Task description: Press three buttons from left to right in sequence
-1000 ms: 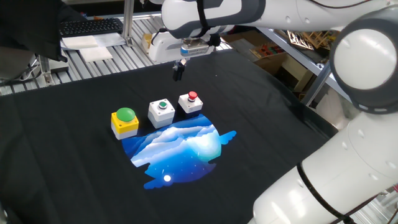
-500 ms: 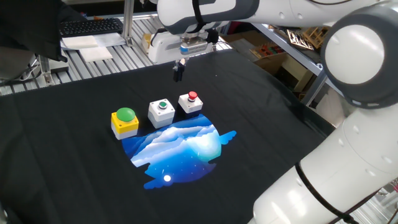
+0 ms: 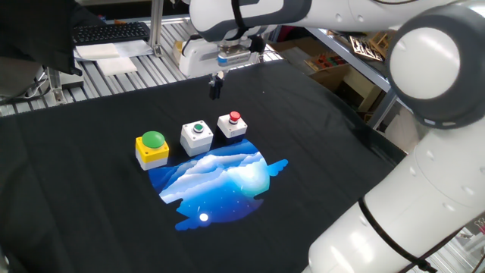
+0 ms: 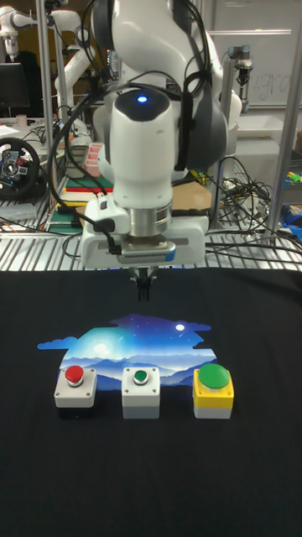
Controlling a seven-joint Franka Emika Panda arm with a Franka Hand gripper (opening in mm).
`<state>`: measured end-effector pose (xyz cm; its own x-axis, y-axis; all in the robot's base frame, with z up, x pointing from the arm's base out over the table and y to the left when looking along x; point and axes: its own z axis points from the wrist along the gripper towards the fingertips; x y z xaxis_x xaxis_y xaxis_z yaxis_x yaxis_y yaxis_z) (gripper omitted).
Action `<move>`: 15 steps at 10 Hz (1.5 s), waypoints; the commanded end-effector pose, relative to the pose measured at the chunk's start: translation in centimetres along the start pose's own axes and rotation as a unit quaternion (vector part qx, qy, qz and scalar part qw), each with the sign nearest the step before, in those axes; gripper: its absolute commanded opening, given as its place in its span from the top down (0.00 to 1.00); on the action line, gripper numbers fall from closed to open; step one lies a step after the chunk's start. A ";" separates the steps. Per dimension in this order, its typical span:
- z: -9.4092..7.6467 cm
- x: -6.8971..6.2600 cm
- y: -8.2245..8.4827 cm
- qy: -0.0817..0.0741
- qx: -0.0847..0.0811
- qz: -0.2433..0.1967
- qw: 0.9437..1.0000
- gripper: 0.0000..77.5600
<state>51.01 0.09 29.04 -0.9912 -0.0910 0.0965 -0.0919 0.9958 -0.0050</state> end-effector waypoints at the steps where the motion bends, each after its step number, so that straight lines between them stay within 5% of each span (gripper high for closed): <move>1: 0.5 -2.5 -0.6 -0.006 -0.004 0.000 1.000 1.00; 4: 1.0 -5.1 -1.8 -0.010 -0.005 -0.009 1.000 1.00; 8: 2.3 -5.7 -3.6 -0.025 -0.004 -0.016 1.000 1.00; 15: 5.3 -6.4 -11.5 -0.040 -0.016 -0.062 0.997 1.00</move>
<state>57.07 -8.80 24.16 -0.9839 -0.1751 0.0357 -0.1742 0.9843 0.0269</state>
